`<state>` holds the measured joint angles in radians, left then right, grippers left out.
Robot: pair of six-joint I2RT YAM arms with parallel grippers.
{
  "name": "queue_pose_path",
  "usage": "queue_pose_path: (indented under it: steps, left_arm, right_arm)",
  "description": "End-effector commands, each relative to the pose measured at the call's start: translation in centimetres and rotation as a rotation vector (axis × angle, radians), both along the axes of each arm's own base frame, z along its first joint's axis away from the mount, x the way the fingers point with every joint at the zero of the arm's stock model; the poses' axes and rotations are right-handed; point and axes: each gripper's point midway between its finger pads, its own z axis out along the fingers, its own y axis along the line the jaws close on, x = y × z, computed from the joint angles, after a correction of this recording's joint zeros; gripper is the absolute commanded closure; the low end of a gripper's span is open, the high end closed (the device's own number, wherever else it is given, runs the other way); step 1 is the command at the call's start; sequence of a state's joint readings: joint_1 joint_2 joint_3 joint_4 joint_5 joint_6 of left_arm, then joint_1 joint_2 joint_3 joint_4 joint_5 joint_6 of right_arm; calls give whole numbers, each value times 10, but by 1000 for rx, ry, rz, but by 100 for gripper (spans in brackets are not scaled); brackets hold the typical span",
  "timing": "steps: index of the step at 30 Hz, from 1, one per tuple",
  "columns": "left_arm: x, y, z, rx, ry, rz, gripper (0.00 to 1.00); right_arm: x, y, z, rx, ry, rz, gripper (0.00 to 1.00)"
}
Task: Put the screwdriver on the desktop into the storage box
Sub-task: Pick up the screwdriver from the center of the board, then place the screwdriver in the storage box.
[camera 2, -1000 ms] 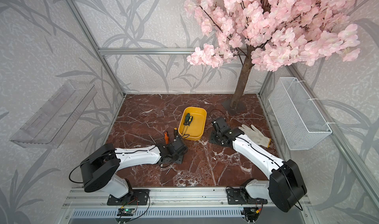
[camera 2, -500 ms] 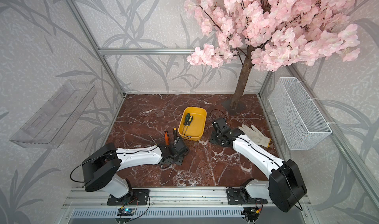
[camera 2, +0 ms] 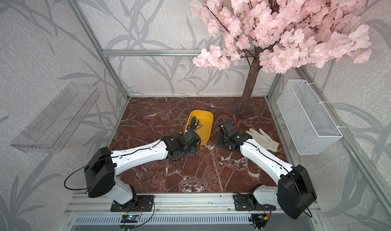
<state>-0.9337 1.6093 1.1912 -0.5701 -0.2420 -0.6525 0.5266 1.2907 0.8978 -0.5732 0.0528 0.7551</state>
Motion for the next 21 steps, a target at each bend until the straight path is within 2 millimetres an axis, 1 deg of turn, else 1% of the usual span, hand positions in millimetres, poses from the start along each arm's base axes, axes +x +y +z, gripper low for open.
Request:
queue_pose_path:
  steps: [1, 5, 7, 9, 10, 15, 19, 21]
  left_arm:
    - [33, -3, 17, -11, -44, 13, 82]
    - [82, -14, 39, -71, -98, 42, 82]
    - [103, -16, 43, -67, -111, 48, 82]
    - [123, -18, 42, -40, -125, 49, 82]
    - [129, -19, 41, -31, -126, 53, 82]
    - [162, -27, 19, -8, -118, 64, 82]
    - [179, -31, -2, -5, -97, 75, 82]
    - [186, -35, -10, 7, -96, 73, 82]
  right_arm:
    - [-2, -8, 6, -4, -16, -19, 58]
    - [-7, -8, 4, 4, -8, -18, 57]
    - [-10, -9, 2, 26, 3, -43, 57]
    - [-14, -7, 0, 48, 11, -42, 57]
    - [-15, -7, -1, 53, 15, -43, 58]
    - [-21, -11, 1, 56, 9, -53, 58]
    - [-26, -15, 3, 49, 6, -52, 58]
    - [-28, -16, 3, 47, 5, -54, 57]
